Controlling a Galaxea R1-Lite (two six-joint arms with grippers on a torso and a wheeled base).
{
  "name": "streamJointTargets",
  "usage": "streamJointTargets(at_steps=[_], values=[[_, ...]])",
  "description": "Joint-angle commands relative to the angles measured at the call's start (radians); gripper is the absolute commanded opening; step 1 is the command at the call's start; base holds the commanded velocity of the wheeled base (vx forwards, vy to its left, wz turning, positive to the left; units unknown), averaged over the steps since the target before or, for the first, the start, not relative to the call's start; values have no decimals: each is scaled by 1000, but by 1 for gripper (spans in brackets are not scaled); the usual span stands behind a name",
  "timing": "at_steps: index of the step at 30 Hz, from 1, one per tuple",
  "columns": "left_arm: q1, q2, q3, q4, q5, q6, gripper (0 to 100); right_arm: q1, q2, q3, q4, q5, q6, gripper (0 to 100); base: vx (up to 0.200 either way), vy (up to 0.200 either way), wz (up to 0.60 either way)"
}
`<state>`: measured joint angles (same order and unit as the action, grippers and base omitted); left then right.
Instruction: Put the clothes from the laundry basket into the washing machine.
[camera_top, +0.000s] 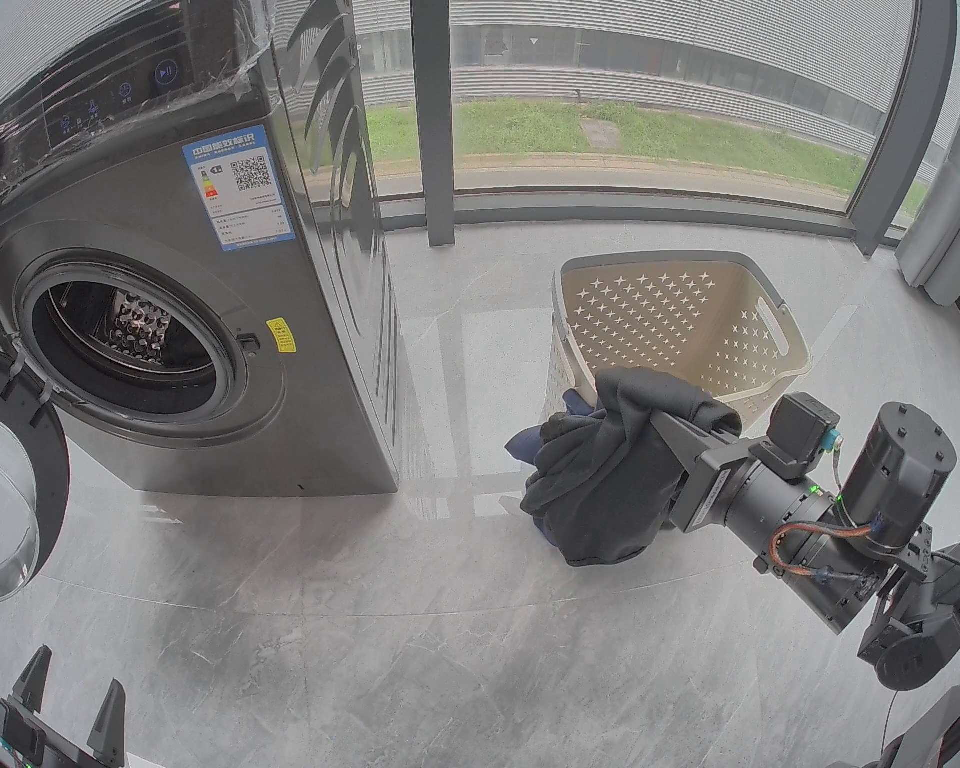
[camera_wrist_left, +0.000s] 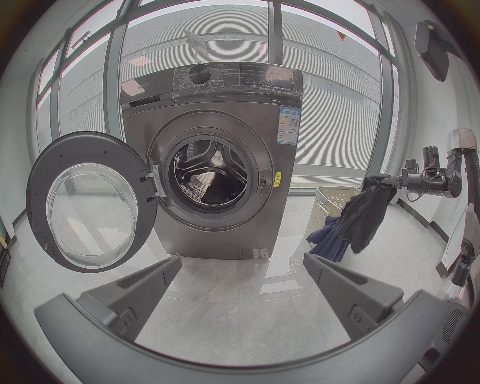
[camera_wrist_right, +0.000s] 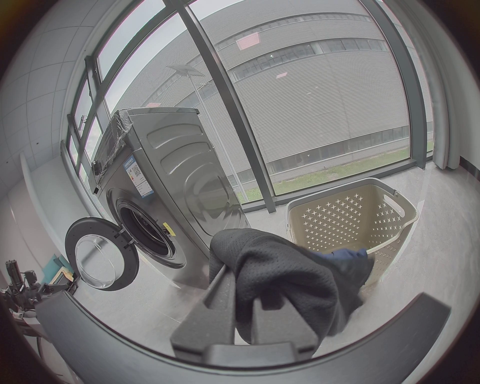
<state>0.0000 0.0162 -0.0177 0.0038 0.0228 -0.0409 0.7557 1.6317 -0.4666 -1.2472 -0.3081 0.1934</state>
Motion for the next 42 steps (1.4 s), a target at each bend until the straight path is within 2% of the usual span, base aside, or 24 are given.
streamJointTargets(at_steps=[1, 19, 25, 42], values=[[0, -13, 16, 1, 0, -2, 100, 1, 0, 0, 0, 0, 0, 0, 0, 0, 0], [0, -13, 16, 1, 0, -2, 100, 1, 0, 2, 0, 1, 3, 0, -200, 0, 0], [0, -13, 16, 1, 0, -1, 100, 1, 0, 2, 2, 1, 3, 0, 0, 0, 0], [0, -13, 16, 1, 0, -2, 100, -4, -3, 3, 2, 1, 3, 0, 0, 200, 0]])
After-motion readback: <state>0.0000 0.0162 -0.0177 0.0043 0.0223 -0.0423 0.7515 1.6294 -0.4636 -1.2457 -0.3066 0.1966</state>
